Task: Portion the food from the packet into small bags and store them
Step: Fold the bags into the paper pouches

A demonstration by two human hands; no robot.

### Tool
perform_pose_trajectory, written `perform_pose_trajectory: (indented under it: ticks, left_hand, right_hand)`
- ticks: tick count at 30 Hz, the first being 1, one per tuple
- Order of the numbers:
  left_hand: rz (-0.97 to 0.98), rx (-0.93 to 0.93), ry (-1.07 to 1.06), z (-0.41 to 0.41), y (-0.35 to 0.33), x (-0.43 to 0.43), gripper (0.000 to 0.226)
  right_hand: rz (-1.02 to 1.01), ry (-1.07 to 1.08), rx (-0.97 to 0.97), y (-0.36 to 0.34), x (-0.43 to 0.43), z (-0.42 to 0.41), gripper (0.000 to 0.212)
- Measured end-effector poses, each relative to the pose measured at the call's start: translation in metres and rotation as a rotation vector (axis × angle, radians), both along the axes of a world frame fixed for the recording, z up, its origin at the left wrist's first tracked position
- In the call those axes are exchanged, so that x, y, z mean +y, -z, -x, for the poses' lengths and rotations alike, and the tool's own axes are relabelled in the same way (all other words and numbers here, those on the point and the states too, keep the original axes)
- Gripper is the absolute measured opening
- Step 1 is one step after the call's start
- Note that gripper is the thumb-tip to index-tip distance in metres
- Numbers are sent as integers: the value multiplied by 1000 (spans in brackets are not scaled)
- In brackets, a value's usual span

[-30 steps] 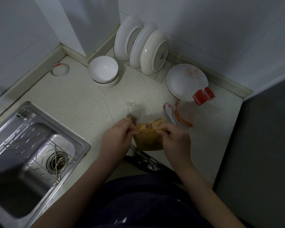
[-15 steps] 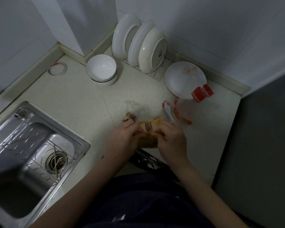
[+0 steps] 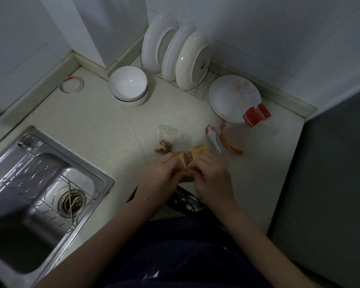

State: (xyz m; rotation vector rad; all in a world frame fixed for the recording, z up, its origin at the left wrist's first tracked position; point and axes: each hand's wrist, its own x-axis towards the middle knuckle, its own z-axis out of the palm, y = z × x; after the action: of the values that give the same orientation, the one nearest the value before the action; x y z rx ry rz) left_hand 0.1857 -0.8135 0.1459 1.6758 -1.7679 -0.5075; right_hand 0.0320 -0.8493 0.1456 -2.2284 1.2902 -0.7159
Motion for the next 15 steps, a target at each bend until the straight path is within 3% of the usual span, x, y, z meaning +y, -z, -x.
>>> perform_pose_trajectory:
  ticks: [7,10,13,15]
  left_hand:
    - [33,-207,-10,-3,3,2,20]
    - [58,-169,-10,-4,4,0,15]
    - [-94,89,-60,-8,9,-5,21]
    - [-448,460,-70,-10,13,-5,36]
  right_hand:
    - [-5,-46,58,1,4,-5,15]
    - [-10,2,87,3,3,-3,9]
    - [-252,76,-147,10,0,1,10]
    - [-475,197,-347,15,-3,3,20]
